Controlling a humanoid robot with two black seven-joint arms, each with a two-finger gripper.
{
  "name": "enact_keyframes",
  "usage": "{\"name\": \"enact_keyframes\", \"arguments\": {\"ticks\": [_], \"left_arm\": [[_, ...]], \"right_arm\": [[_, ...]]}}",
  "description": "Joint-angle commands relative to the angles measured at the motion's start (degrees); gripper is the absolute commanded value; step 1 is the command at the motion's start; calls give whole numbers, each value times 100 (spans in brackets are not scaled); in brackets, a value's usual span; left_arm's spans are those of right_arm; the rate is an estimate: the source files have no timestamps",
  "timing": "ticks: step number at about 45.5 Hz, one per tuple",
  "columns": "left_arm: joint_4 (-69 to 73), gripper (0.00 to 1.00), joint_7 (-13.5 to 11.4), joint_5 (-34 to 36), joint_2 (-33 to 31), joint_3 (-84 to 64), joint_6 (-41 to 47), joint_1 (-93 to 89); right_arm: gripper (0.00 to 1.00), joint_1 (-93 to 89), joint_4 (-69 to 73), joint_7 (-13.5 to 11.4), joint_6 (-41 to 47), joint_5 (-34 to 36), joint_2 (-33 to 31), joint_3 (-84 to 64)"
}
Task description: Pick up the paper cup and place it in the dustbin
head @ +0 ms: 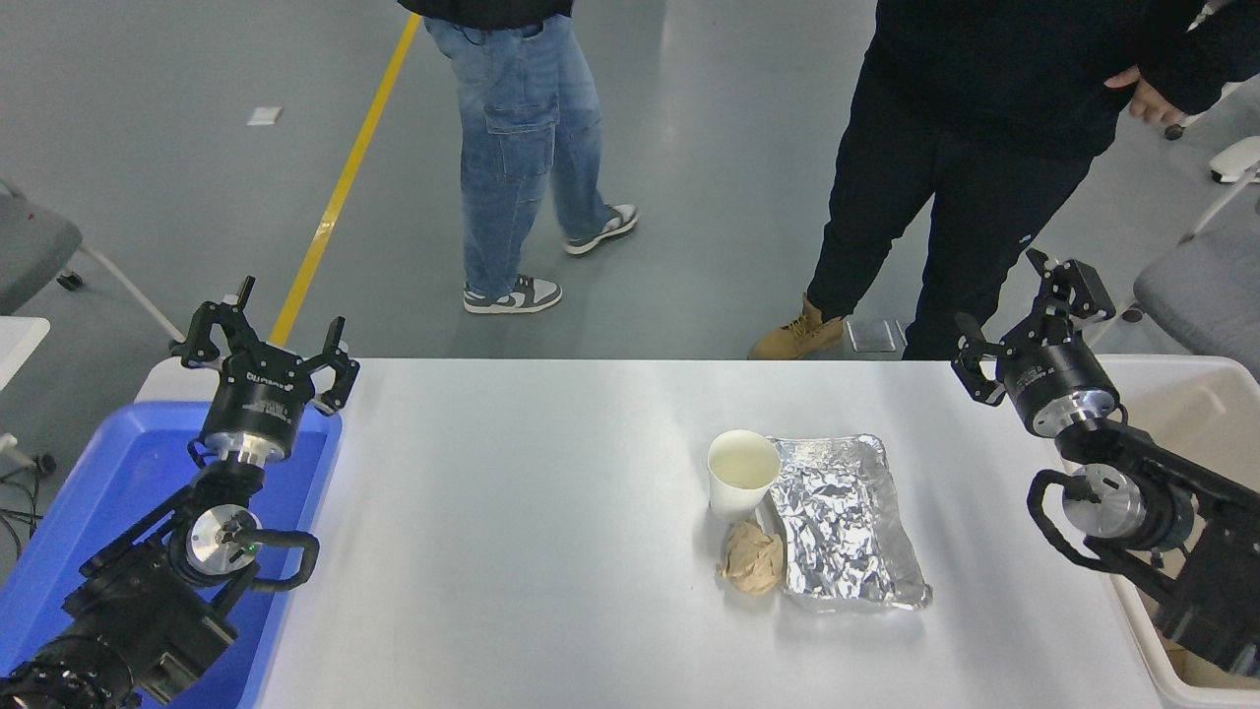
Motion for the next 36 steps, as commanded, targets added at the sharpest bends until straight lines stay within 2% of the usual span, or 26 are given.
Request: {"name": "enact_keyframes", "arguments": {"ticks": [1,12,20,28,36], "left_arm": [[-5,98,0,0,0,1,0,-1],[-5,98,0,0,0,1,0,-1],[4,98,0,0,0,1,0,-1],[4,98,0,0,0,1,0,-1],[4,98,0,0,0,1,0,-1]], "right_arm": [[100,2619,-41,-702,-5,903,-333,-3815],[100,4580,3,-1107,152,1185,1064,-7508],[100,5442,47,-1265,1188,1185,2092,-9082],[100,6347,301,-1274,2937,1168,2726,-9682],[100,6919,477,-1265,3791,1080,3016,-9655]]}}
